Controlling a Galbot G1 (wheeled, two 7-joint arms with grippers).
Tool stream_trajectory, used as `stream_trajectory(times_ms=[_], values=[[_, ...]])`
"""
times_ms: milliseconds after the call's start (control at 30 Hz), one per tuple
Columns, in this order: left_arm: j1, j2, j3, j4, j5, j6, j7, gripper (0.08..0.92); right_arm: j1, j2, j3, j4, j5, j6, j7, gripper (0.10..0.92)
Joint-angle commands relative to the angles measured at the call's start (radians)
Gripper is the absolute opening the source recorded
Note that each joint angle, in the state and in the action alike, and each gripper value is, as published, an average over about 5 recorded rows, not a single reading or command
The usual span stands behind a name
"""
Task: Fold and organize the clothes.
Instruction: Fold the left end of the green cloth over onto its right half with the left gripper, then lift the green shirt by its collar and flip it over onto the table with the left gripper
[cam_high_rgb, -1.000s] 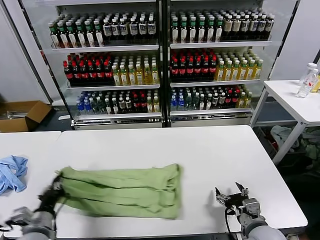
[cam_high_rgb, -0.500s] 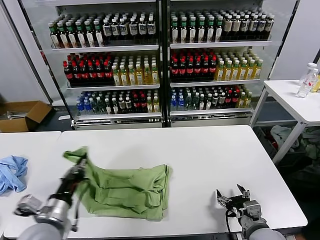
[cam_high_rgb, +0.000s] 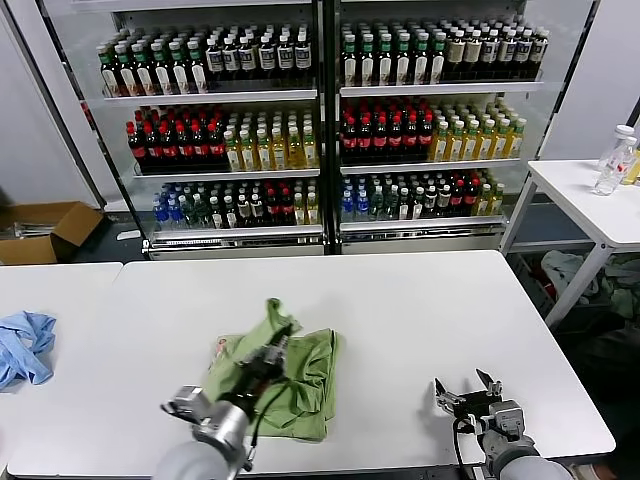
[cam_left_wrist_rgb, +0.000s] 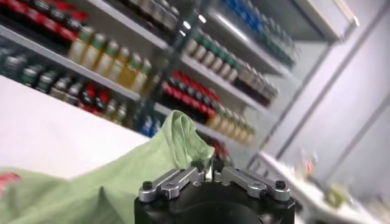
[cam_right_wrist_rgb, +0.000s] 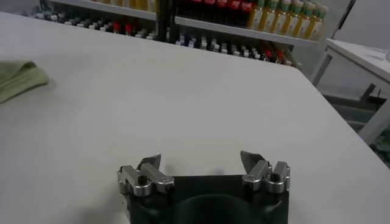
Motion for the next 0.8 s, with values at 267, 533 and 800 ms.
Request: stream_trajectory(times_ms=[267,533,800], values=[[0.078,0.018,-0.007,-0.018,0.298,-0.083,-0.004,0.426,0.006,0.002,0.0,-0.007,0.0,0.003,-0.006,0.823],[0.134,0.058,-0.314,0.081,0.182,-0.127,-0.15,0.66,0.011,0.007,-0.006,-0.011,-0.001,0.005,-0.005,0.823],[0.148,0.047,-0.384,0.077,-0.189,0.098,-0.168,0.818,0.015,0.008,-0.01,-0.011,-0.001,0.006,-0.004,0.823]])
